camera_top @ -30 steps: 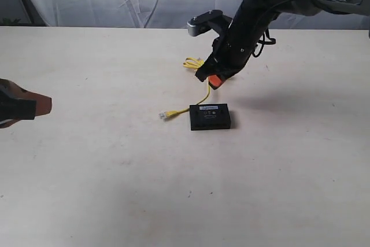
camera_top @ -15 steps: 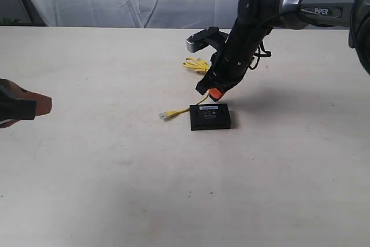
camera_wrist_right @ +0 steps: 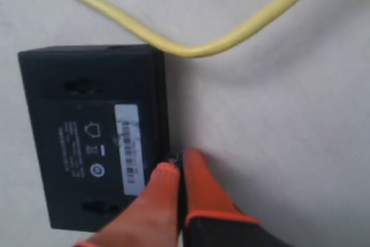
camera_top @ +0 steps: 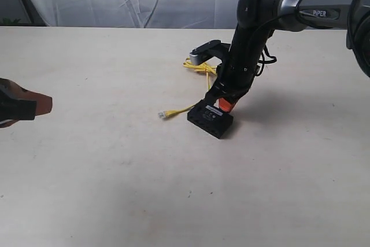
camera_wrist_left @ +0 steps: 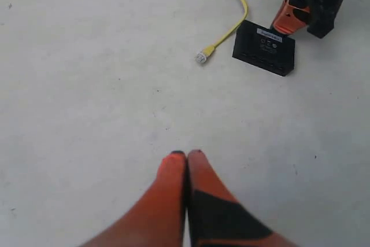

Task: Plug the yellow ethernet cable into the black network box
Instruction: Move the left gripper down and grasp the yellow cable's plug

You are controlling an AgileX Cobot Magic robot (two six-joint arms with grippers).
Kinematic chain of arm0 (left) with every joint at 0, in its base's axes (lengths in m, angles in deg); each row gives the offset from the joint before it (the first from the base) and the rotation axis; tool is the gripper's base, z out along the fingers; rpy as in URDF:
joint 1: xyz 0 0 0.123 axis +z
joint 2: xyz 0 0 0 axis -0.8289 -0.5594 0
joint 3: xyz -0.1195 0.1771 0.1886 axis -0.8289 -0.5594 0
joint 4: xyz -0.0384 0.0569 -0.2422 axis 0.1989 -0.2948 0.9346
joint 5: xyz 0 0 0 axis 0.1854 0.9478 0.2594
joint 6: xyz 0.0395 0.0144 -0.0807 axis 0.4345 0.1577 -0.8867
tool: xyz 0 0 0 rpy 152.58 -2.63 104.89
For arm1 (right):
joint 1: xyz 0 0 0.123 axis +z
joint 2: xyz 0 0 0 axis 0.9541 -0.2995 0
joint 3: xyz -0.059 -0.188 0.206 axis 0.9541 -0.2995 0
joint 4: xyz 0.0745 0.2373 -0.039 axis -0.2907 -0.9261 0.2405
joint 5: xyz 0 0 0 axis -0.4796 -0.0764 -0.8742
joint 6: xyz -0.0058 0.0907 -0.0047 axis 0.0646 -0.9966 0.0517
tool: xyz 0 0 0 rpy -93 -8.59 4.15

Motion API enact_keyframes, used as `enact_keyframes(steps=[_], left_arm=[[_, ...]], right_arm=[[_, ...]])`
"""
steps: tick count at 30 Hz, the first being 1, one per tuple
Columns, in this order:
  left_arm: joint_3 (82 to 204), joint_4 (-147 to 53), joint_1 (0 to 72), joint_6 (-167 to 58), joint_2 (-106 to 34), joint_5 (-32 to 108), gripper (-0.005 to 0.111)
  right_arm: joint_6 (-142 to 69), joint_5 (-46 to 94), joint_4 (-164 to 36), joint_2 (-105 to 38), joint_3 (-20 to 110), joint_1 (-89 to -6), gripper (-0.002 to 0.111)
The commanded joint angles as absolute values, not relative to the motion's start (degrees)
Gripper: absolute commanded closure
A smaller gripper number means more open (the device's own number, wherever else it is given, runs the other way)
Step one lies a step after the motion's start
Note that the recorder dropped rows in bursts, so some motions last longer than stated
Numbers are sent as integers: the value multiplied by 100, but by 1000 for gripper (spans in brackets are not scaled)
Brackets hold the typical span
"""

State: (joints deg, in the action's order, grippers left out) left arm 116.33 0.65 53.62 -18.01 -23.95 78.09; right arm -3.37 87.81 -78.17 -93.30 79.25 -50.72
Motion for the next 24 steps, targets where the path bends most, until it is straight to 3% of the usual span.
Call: enact_keyframes(steps=[1, 8, 15, 18, 22, 24], left_arm=[[11664, 132, 5351, -1765, -2410, 7818, 107], [11833, 534, 5351, -1345, -2720, 7360, 107], [13572, 1384, 5271, 400, -5073, 8833, 105], [14301, 1269, 4680, 1050, -6081, 9085, 85], [14975, 834, 3996, 1689, -7137, 8980, 42], [15193, 570, 3807, 1672, -7536, 8621, 41]], right_arm=[[-302, 8915, -7749, -9331, 7959, -5085, 109], [-302, 8987, -7900, -9311, 7959, -5085, 109], [-366, 8679, -7794, -9311, 7959, -5096, 109], [-366, 8582, -7980, -9311, 7959, -5142, 109], [-366, 8569, -8190, -9311, 7959, -5152, 109], [-366, 8527, -8228, -9311, 7959, -5152, 109]])
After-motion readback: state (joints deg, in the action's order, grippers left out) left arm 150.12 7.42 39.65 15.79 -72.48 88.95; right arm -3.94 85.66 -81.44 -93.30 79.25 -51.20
